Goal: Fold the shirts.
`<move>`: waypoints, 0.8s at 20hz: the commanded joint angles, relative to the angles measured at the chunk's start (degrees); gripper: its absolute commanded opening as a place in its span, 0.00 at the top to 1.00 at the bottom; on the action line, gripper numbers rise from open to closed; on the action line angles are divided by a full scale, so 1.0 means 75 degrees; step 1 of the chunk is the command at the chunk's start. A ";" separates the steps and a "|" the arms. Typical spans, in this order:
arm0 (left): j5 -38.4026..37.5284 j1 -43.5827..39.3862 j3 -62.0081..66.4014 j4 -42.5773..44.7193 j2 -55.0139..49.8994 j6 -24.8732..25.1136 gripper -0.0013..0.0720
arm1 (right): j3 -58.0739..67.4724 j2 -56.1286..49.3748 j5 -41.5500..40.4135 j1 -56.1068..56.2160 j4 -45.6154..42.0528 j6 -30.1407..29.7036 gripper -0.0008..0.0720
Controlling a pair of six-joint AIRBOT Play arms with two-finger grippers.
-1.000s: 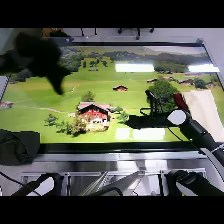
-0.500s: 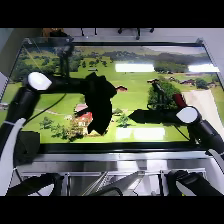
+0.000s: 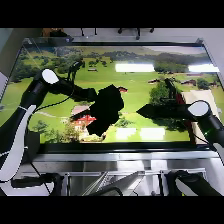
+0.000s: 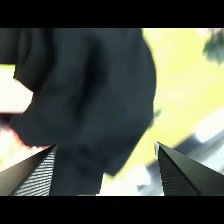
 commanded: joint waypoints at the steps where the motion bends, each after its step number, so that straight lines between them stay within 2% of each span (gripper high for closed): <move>1: -0.1180 0.0560 -0.1116 0.0029 0.0484 0.0087 0.05 | 0.0006 -0.0775 0.0245 -0.0079 0.0227 -0.0670 0.54; 3: -0.0256 0.0629 -0.2611 0.0029 0.1035 0.0146 0.06 | 0.0006 -0.1262 0.0038 -0.0079 0.0845 -0.1577 0.54; 5: 0.0796 0.0595 -0.3920 -0.0125 0.1469 0.0152 0.06 | 0.0006 -0.1781 -0.0446 -0.0079 0.1955 -0.2859 0.54; 8: 0.1961 0.0172 -0.5217 -0.1049 0.1719 0.0393 0.07 | 0.0154 -0.2830 -0.1198 -0.0079 0.3759 -0.4570 0.54; 10: 0.2626 -0.0326 -0.5689 -0.1920 0.1716 0.0711 0.07 | 0.0533 -0.3719 -0.1268 -0.0076 0.4164 -0.5071 0.54; 13: 0.3410 -0.0968 -0.5916 -0.1961 0.1716 0.0752 0.07 | 0.1119 -0.4861 -0.1265 0.0003 0.4130 -0.5324 0.54; 16: 0.3672 -0.0962 -0.5939 -0.1970 0.1716 0.0752 0.07 | 0.1335 -0.5441 -0.1265 0.0032 0.4130 -0.5327 0.54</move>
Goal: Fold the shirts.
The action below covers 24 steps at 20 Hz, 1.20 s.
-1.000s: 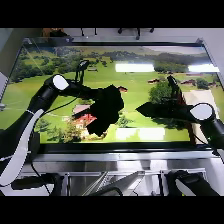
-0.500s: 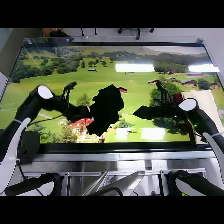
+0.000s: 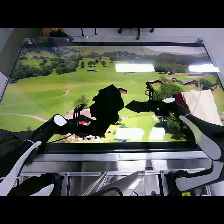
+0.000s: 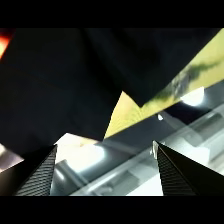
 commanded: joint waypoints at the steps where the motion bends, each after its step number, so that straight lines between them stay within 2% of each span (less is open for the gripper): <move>1: 0.0618 -0.0090 -0.0184 -0.0198 0.0020 0.0079 0.07 | 0.0312 -0.0769 -0.0058 0.0044 0.0239 -0.0332 0.54; 7: 0.0597 0.0475 -0.0184 -0.0216 0.0020 0.0076 0.07 | 0.0676 -0.0912 -0.0082 0.0303 0.0519 -0.0589 0.54; 11: 0.0469 0.0466 -0.0181 -0.0233 0.0023 0.0076 0.07 | 0.1113 -0.1224 -0.0152 0.0714 0.0615 -0.0586 0.55; 13: 0.0166 0.0501 -0.0181 -0.0219 0.0023 0.0082 0.07 | 0.1192 -0.1306 -0.0149 0.0833 0.0679 -0.0589 0.87; 14: -0.0134 0.0586 -0.0178 -0.0219 0.0023 0.0108 0.07 | 0.1192 -0.1303 -0.0128 0.0839 0.0685 -0.0589 0.93; 17: -0.1661 0.1346 0.0061 -0.0201 0.0026 0.0498 0.07 | 0.1192 -0.1294 -0.0055 0.0807 0.0679 -0.0586 0.95; 20: -0.2873 0.2410 0.0603 -0.0210 0.0047 0.0565 0.07 | 0.1192 -0.1294 -0.0052 0.0813 0.0679 -0.0586 0.95; 24: -0.2856 0.3520 0.0810 -0.0122 0.0557 0.0560 0.07 | 0.1192 -0.1294 -0.0052 0.0813 0.0682 -0.0586 0.95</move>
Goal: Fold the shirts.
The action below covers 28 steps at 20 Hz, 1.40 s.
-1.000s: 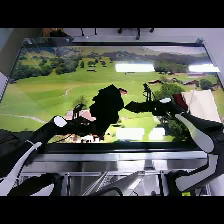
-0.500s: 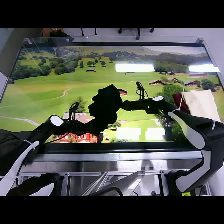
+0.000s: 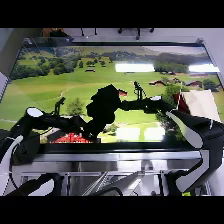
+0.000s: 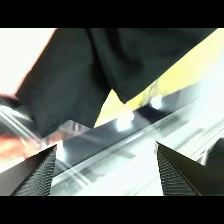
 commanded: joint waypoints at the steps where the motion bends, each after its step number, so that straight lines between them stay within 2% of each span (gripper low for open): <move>1: -0.0187 0.0854 0.0058 0.0233 0.0373 0.0047 0.07 | 0.0009 -0.0006 0.0015 0.0006 0.0003 0.0003 0.95; 4: 0.0446 0.0731 -0.0662 0.0239 0.0420 0.0198 0.07 | 0.0009 -0.0006 0.0017 0.0006 0.0003 0.0003 0.95; 7: 0.1830 0.0213 -0.1335 0.0096 0.0420 0.0245 0.07 | 0.0009 -0.0006 0.0076 0.0006 0.0006 0.0006 0.95; 13: 0.3532 -0.0953 -0.1387 -0.0280 0.0417 0.0198 0.07 | 0.0009 -0.0006 0.0157 0.0009 0.0012 0.0006 0.95; 17: 0.3649 -0.1306 -0.1384 -0.0280 -0.0087 0.0192 0.07 | 0.0009 -0.0006 0.0271 0.0009 0.0009 0.0006 0.95; 18: 0.3544 -0.1306 -0.1384 -0.0280 -0.0329 0.0198 0.26 | 0.0009 -0.0006 0.0274 0.0009 0.0009 0.0006 0.95; 19: 0.3474 -0.1306 -0.1384 -0.0283 -0.0548 0.0245 0.54 | 0.0009 -0.0006 0.0274 0.0009 0.0009 0.0006 0.95; 20: 0.3421 -0.1306 -0.1367 -0.0286 -0.0691 0.0254 0.72 | 0.0009 0.0000 0.0277 0.0009 0.0009 0.0006 0.95; 22: 0.3197 -0.1306 -0.1107 -0.0286 -0.0816 0.0321 0.94 | 0.0009 0.0073 0.0277 0.0006 0.0006 0.0003 0.95; 26: 0.2579 -0.1259 0.0111 -0.0283 -0.0201 0.0329 0.96 | 0.0009 0.0755 0.0286 -0.0111 -0.0388 0.0012 0.95; 28: 0.2148 -0.1017 0.0941 -0.0286 0.0504 0.0230 0.96 | 0.0009 0.1454 0.0571 -0.0431 -0.1023 0.0405 0.95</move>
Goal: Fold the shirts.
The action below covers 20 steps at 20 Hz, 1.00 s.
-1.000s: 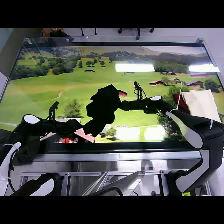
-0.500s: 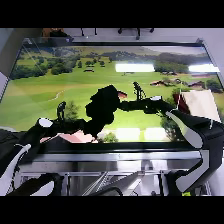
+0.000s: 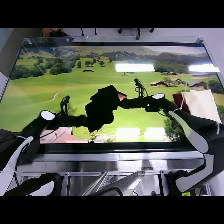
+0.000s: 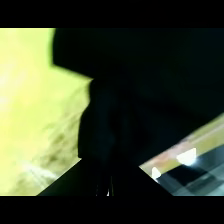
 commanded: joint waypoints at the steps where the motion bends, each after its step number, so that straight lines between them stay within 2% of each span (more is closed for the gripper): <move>1: -0.0761 0.0396 0.1402 -0.0035 0.1058 -0.0242 0.96 | 0.0009 0.1125 0.0516 -0.0513 -0.0845 0.0676 0.95; 2: -0.0933 0.0609 0.1859 -0.0035 0.1469 -0.0376 0.96 | 0.0009 0.1600 0.0973 -0.0781 -0.0781 0.0775 0.95; 5: -0.1192 0.1072 0.3273 -0.0035 0.2850 -0.0676 0.96 | 0.0341 0.3381 0.2882 -0.1422 0.0449 0.0697 0.95; 6: -0.1163 0.1169 0.3771 -0.0038 0.3299 -0.0723 0.96 | 0.0679 0.4019 0.3112 -0.1492 0.0667 0.0507 0.95; 10: -0.0495 0.1443 0.5636 -0.0032 0.4517 -0.0883 0.96 | 0.2838 0.5744 0.2119 -0.1553 0.0495 0.0254 0.95; 11: -0.0420 0.1483 0.6033 -0.0020 0.4677 -0.0874 0.96 | 0.3494 0.5834 0.1964 -0.1550 0.0213 0.0300 0.95; 14: -0.0842 0.1547 0.6849 -0.0026 0.4657 -0.0880 0.96 | 0.4762 0.5421 0.1944 -0.1550 -0.0603 0.1201 0.95; 17: -0.1702 0.1547 0.7350 -0.0029 0.3920 -0.1035 0.96 | 0.4806 0.4503 0.2296 -0.1539 -0.0612 0.1431 0.95; 20: -0.2524 0.1547 0.6767 -0.0029 0.2917 -0.1099 0.96 | 0.4797 0.2964 0.2634 -0.1515 -0.0688 0.1597 0.95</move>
